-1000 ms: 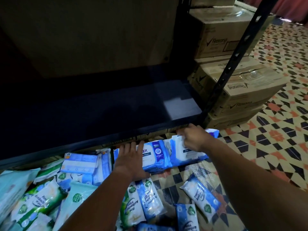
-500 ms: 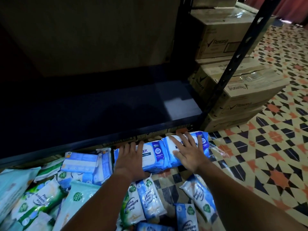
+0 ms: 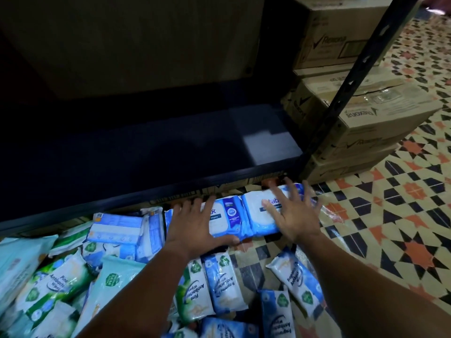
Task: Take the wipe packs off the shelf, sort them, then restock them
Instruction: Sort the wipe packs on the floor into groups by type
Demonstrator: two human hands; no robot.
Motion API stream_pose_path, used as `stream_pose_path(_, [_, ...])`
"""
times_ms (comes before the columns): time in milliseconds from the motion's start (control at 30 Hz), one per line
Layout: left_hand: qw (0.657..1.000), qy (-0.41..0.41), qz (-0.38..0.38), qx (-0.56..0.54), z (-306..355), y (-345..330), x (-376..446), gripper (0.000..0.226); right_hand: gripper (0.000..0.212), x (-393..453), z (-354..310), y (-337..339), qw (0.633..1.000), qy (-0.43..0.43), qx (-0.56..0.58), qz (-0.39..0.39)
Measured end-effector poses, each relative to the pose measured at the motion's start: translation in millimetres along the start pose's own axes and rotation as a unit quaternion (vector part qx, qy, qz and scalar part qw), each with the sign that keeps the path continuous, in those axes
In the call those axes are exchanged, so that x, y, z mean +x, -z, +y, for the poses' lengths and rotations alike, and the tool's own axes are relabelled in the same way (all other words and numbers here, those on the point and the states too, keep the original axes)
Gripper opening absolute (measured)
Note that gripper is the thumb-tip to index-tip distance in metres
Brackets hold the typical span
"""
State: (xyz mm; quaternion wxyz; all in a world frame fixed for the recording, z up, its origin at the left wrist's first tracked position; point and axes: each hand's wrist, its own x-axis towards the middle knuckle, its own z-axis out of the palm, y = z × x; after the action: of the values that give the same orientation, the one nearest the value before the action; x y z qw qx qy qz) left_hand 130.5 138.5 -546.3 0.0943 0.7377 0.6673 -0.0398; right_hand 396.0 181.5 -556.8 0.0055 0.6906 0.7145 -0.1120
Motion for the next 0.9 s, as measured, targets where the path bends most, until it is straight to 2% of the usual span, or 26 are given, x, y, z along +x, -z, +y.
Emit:
stream_pose_path(100, [0.999, 0.018, 0.033, -0.033, -3.0, -0.5, -1.7, 0.129, 0.071, 5.3, 5.3, -4.9, 0.978, -0.124, 0.144, 0.083])
stream_pose_path(167, [0.986, 0.090, 0.102, -0.100, -4.0, -5.5, -7.0, 0.106, 0.070, 9.4, 11.4, -10.5, 0.969, -0.163, 0.168, 0.082])
stream_pose_path(233, [0.948, 0.188, 0.170, -0.192, -2.8, -13.6, -13.1, 0.077, 0.068, 12.3, 15.3, -15.8, 0.969, -0.162, 0.170, 0.078])
stream_pose_path(300, [0.907, 0.254, 0.193, -0.274, 5.0, -19.0, -19.3, 0.061, 0.066, 14.5, 14.8, -18.3, 0.962, -0.164, 0.197, 0.091])
stream_pose_path(400, [0.882, 0.278, 0.209, -0.318, 16.8, -23.0, -24.6, 0.055, 0.066, 14.9, 8.3, -20.3, 0.951, -0.174, 0.234, 0.099])
stream_pose_path(500, [0.886, 0.280, 0.182, -0.321, 17.5, -18.6, -22.0, 0.052, 0.066, 13.8, 4.4, -19.2, 0.947, -0.177, 0.249, 0.097])
stream_pose_path(700, [0.886, 0.278, 0.138, -0.344, 10.4, -8.6, -15.1, 0.058, 0.069, 20.1, 2.4, -15.4, 0.952, -0.165, 0.250, 0.058])
stream_pose_path(833, [0.882, 0.244, 0.136, -0.379, -4.8, -17.2, -15.9, 0.059, 0.070, 22.0, 7.5, -7.5, 0.957, -0.134, 0.256, 0.027])
stream_pose_path(900, [0.891, 0.225, 0.126, -0.372, -9.2, -19.4, -16.6, 0.062, 0.070, 19.2, 5.2, -3.3, 0.957, -0.147, 0.251, 0.009])
